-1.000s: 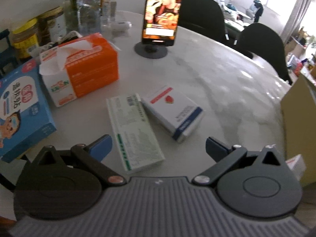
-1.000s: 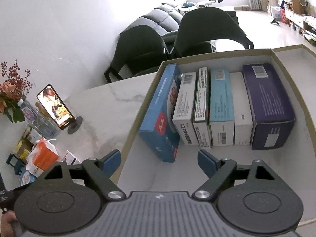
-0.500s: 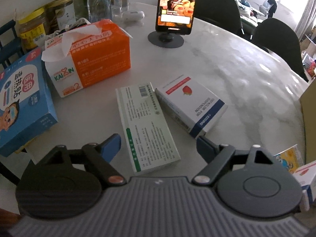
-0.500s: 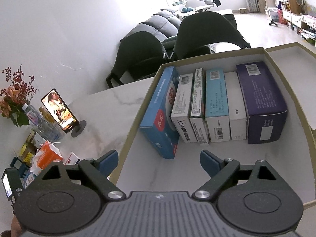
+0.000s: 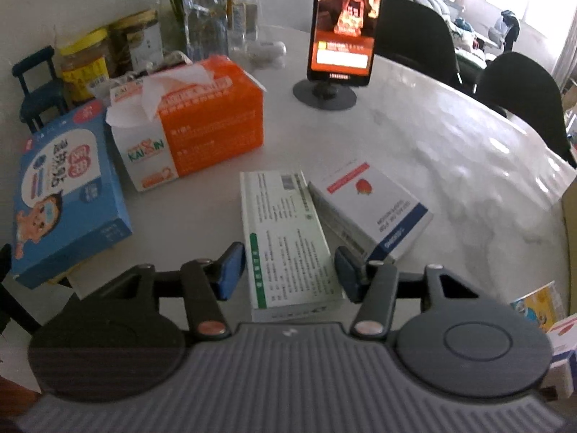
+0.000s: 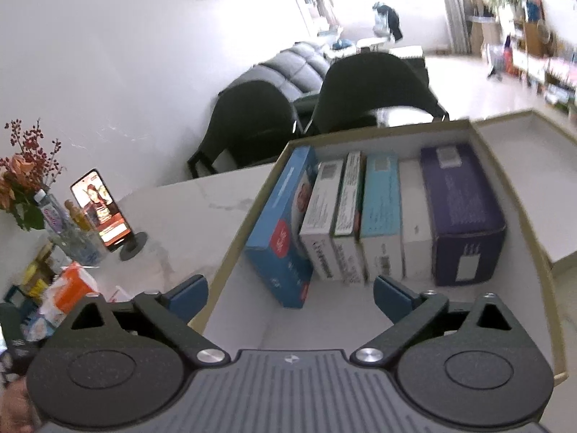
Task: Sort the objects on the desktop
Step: 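Move the left gripper to the green-and-white box and grasp it, then carry the green-and-white box with the left gripper over the beige box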
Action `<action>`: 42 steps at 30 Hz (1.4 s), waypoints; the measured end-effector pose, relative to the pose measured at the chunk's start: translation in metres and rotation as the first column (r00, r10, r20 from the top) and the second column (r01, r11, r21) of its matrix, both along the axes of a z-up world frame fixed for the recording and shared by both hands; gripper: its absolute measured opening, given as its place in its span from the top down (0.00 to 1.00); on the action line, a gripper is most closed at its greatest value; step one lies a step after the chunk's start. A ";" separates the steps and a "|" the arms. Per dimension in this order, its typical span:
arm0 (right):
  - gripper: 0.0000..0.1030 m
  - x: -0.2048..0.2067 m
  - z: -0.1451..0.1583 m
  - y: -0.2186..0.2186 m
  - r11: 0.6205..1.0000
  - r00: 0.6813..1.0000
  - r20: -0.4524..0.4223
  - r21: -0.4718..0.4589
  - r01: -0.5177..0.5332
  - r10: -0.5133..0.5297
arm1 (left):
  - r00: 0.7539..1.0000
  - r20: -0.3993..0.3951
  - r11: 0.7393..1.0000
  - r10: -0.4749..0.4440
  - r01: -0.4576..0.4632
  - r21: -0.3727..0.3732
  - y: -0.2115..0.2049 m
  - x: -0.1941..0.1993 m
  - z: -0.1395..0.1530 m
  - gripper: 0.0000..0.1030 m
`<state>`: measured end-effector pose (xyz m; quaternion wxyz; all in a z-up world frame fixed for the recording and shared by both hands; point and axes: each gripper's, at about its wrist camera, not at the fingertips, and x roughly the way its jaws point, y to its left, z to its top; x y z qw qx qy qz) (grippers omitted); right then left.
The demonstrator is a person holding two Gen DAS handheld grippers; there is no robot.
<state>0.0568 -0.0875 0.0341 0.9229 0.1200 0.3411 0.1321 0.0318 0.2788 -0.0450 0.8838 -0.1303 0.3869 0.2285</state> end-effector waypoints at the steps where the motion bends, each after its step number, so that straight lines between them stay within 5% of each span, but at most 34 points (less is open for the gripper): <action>1: 0.01 -0.002 0.000 0.001 1.000 1.000 0.019 -0.018 0.005 -0.005 | 1.000 0.006 1.000 0.003 -0.003 0.005 0.000 0.000 0.001 0.49; 10: 0.00 -0.013 -0.004 0.004 0.980 0.992 0.126 -0.197 0.038 -0.013 | 0.996 0.074 0.997 0.043 -0.047 0.054 -0.004 -0.010 0.017 0.51; 18: 0.00 -0.016 -0.004 -0.004 0.981 0.991 0.134 -0.190 0.048 -0.023 | 0.986 0.165 0.994 0.036 -0.053 0.096 -0.015 -0.024 0.046 0.51; 29: 0.00 -0.024 0.000 -0.015 0.981 0.989 0.145 -0.179 0.068 -0.042 | 0.965 0.240 0.991 -0.100 0.076 0.108 -0.061 -0.016 0.073 0.51; 42: 0.00 -0.029 0.001 -0.039 0.978 0.984 0.146 -0.167 0.125 -0.100 | 0.915 0.281 0.957 -0.289 0.271 0.101 -0.129 0.009 0.086 0.51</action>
